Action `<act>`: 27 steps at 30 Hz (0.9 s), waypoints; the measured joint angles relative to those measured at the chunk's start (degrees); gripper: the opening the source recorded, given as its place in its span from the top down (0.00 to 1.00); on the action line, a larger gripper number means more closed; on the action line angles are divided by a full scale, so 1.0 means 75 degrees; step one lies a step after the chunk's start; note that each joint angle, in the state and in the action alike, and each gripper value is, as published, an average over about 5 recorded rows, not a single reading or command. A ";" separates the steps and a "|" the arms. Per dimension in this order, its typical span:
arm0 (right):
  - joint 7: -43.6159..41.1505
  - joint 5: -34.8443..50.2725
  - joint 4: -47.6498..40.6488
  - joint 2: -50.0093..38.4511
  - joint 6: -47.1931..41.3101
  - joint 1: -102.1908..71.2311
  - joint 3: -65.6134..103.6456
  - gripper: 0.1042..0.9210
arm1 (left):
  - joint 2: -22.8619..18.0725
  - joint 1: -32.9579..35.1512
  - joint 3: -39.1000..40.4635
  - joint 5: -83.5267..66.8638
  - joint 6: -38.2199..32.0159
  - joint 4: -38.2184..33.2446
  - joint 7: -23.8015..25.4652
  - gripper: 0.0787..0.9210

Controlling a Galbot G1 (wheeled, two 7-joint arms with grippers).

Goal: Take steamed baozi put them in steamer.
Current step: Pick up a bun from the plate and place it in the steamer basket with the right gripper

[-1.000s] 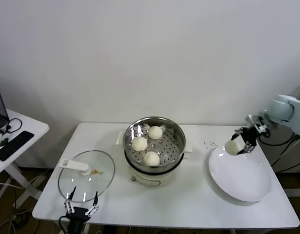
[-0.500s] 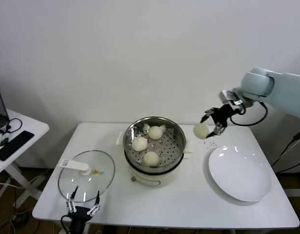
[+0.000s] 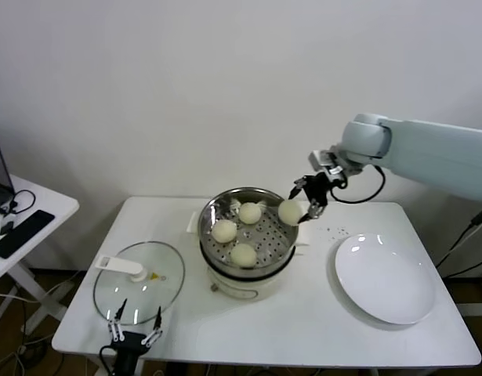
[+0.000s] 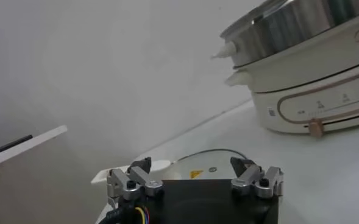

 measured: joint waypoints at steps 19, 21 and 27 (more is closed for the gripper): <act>0.0086 -0.0599 -0.0998 0.0896 -0.0025 -0.1484 0.0767 0.28 | -0.0005 -0.0041 -0.0017 0.0007 -0.0027 0.0042 -0.0017 0.12; 0.0093 -0.0646 -0.1059 0.0949 -0.0024 -0.1572 0.0793 0.28 | -0.0008 -0.0039 -0.0013 0.0008 -0.0029 0.0040 -0.0017 0.12; 0.0100 -0.0746 -0.1202 0.1068 -0.0014 -0.1734 0.0845 0.28 | -0.0014 -0.0010 -0.0019 0.0011 -0.0056 0.0042 -0.0023 0.12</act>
